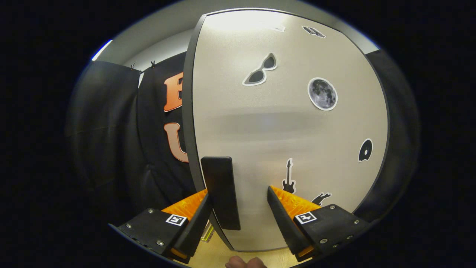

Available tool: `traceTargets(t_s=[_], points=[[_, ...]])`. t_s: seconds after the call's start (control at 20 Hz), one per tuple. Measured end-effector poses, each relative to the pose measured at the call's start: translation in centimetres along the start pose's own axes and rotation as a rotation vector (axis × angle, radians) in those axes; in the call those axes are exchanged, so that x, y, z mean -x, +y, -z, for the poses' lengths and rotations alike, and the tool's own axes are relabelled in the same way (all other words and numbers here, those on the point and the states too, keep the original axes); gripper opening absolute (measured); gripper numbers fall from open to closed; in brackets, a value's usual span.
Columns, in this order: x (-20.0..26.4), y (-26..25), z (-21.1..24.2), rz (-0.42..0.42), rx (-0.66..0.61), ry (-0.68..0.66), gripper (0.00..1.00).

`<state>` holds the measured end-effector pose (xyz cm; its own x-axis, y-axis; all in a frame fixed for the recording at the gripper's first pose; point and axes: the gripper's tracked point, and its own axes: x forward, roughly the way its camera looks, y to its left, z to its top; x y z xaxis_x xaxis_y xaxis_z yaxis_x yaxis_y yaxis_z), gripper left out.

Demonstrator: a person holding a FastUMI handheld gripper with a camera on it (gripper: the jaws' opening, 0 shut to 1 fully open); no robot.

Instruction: Open the shoe cabinet door, grab the shoes and put them into the shoe cabinet, then close the shoe cabinet door.

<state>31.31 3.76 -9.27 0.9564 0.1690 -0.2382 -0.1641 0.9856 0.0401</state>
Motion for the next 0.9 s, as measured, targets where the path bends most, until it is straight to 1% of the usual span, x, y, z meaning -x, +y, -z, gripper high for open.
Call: traceTargets(t_s=[0.1, 0.2, 0.35, 0.55, 0.9], points=[[0.2, 0.4, 0.2, -0.012, -0.010, 0.019, 0.90], [0.7, 1.3, 0.4, -0.043, -0.068, 0.044, 0.91], [2.6, 1.3, 0.1, -0.035, -0.097, 0.040, 0.91], [7.3, 1.3, -0.4, -0.013, -0.092, 0.024, 0.91], [17.2, -0.1, -0.7, 0.075, -0.041, 0.003, 0.91]])
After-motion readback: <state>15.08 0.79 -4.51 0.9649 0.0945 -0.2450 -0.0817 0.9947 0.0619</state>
